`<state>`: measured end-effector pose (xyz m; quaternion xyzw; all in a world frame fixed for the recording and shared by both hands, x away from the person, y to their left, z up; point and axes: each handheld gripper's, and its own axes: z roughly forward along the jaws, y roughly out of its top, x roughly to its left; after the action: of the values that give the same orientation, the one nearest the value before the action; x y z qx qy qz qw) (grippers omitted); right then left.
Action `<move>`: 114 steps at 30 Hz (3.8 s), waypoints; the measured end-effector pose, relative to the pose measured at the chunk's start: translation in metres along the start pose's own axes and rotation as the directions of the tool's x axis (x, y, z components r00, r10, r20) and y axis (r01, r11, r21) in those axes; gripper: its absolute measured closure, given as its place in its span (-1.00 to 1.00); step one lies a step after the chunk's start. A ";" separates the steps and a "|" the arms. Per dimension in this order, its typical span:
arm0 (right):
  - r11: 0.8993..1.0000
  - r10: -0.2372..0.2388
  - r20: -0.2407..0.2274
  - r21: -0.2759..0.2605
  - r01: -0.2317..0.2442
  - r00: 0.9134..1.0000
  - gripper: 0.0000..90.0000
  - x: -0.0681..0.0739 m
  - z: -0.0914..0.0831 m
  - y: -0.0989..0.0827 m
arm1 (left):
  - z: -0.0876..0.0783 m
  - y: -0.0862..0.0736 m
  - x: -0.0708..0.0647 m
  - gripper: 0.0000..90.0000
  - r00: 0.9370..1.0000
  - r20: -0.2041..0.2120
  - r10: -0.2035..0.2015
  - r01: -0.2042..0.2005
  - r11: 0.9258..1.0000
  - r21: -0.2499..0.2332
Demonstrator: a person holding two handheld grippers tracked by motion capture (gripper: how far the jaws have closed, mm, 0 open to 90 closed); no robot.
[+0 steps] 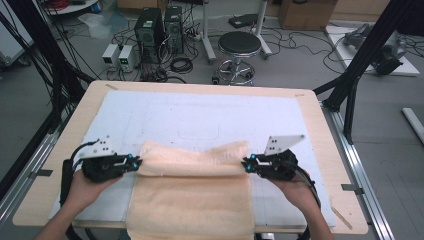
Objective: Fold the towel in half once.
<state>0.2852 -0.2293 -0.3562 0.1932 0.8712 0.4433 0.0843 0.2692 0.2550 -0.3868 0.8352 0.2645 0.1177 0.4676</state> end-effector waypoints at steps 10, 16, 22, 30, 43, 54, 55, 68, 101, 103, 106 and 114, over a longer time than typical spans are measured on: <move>0.997 0.043 -0.025 0.065 -0.041 0.999 0.52 0.027 0.005 -0.043 | -0.007 -0.037 -0.016 0.44 1.000 0.025 -0.006 0.003 0.992 0.123; 0.997 0.059 0.028 0.046 -0.061 0.998 0.30 0.014 -0.002 -0.036 | -0.006 -0.023 -0.004 0.24 0.999 -0.017 -0.027 0.029 0.996 0.081; 0.994 0.084 0.057 0.068 -0.088 0.995 0.14 -0.005 0.023 -0.031 | 0.020 -0.006 0.010 0.06 0.999 -0.039 -0.033 0.037 0.995 0.094; 0.978 0.164 0.048 0.124 -0.169 0.985 -0.01 -0.025 0.056 -0.040 | 0.053 -0.005 0.033 0.08 0.994 -0.033 -0.103 0.107 0.981 0.160; 0.981 0.148 0.009 0.126 -0.148 0.989 0.64 -0.025 0.059 -0.038 | 0.047 -0.004 0.031 0.97 0.997 -0.014 -0.072 0.073 0.988 0.136; 0.984 0.131 0.034 0.114 -0.134 0.991 0.61 -0.023 0.055 -0.034 | 0.060 -0.006 0.033 0.14 0.995 -0.037 -0.089 0.094 0.977 0.190; 0.986 0.118 0.035 0.114 -0.121 0.992 0.63 -0.022 0.055 -0.033 | 0.061 -0.006 0.033 0.19 0.995 -0.032 -0.091 0.096 0.976 0.194; 0.991 0.074 0.030 0.107 -0.077 0.997 0.72 -0.018 0.051 -0.026 | 0.055 -0.004 0.032 0.96 0.997 -0.042 -0.068 0.074 0.983 0.166; 0.990 0.103 0.051 0.096 -0.108 0.993 0.73 -0.027 0.055 -0.025 | 0.086 0.005 0.030 0.74 0.996 0.003 -0.084 0.082 0.975 0.207; 0.990 0.106 0.051 0.090 -0.110 0.993 0.73 -0.027 0.054 -0.025 | 0.085 0.007 0.027 0.92 0.999 -0.012 -0.051 0.053 0.978 0.202; 0.990 0.106 0.051 0.083 -0.109 0.993 0.73 -0.026 0.053 -0.024 | 0.083 0.007 0.027 0.95 0.998 -0.009 -0.063 0.063 0.978 0.198; 0.993 0.103 0.046 0.051 -0.106 0.994 0.74 -0.024 0.047 -0.024 | 0.070 0.009 0.025 0.96 0.998 -0.002 -0.069 0.068 0.987 0.145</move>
<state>0.3157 -0.2172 -0.4033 0.2504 0.8694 0.4194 0.0748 0.3238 0.2143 -0.4176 0.8575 0.3000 0.0807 0.4101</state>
